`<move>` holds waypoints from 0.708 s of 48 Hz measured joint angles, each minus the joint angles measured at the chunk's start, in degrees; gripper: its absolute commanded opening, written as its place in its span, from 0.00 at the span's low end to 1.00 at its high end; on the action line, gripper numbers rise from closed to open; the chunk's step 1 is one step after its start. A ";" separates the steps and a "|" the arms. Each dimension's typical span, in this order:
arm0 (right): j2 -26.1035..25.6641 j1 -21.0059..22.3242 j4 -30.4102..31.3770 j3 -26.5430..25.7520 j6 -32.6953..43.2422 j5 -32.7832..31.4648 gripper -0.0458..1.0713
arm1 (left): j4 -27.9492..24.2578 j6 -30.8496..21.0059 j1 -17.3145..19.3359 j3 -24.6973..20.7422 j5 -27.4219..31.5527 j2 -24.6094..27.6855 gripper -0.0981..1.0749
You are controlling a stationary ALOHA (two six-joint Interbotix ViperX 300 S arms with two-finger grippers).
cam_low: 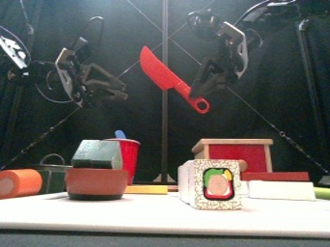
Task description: Cut the white sushi roll
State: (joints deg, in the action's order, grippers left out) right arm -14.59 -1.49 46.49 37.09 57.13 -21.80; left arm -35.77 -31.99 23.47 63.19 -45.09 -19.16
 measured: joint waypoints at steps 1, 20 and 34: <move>0.00 0.00 -0.09 0.00 0.09 0.00 0.22 | 0.00 0.09 0.00 0.00 0.00 0.00 0.73; 0.09 0.18 -2.46 0.00 0.00 0.00 0.22 | 1.41 0.62 0.00 0.00 0.79 -1.49 0.73; 0.00 0.44 -3.08 0.00 0.09 0.00 0.16 | 1.49 1.23 0.00 0.00 0.79 -1.49 0.74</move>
State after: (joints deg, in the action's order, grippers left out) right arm -14.59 -1.05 43.42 37.09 57.22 -21.80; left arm -34.28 -30.76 23.47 63.19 -44.30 -20.65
